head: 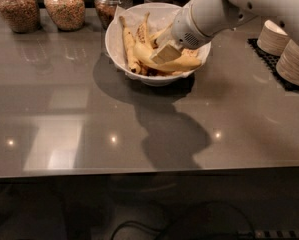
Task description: Pick banana from white bowl
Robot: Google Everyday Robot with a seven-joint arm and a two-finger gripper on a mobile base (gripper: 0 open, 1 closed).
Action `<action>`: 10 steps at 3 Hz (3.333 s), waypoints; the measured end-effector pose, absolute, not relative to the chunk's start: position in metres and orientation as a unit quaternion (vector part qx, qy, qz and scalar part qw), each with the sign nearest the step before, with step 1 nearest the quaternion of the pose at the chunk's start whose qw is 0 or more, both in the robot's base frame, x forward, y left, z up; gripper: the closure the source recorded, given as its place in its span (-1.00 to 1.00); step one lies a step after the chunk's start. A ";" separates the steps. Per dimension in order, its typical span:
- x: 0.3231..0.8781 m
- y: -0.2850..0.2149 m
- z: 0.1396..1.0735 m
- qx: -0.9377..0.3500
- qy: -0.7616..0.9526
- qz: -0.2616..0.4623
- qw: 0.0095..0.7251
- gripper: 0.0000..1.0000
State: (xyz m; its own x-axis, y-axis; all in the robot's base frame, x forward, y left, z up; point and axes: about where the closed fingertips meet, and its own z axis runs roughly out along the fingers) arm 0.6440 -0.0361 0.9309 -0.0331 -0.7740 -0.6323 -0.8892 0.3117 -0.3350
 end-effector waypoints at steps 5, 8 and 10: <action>0.653 -0.055 0.884 -0.568 0.748 0.065 0.337 0.18; 0.649 -0.049 0.918 -0.579 0.729 0.056 0.361 1.00; 0.623 -0.043 0.962 -0.590 0.706 0.103 0.377 1.00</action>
Offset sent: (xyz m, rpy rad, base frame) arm 0.0015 -0.0075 -0.0280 -0.0064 0.0728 -0.0311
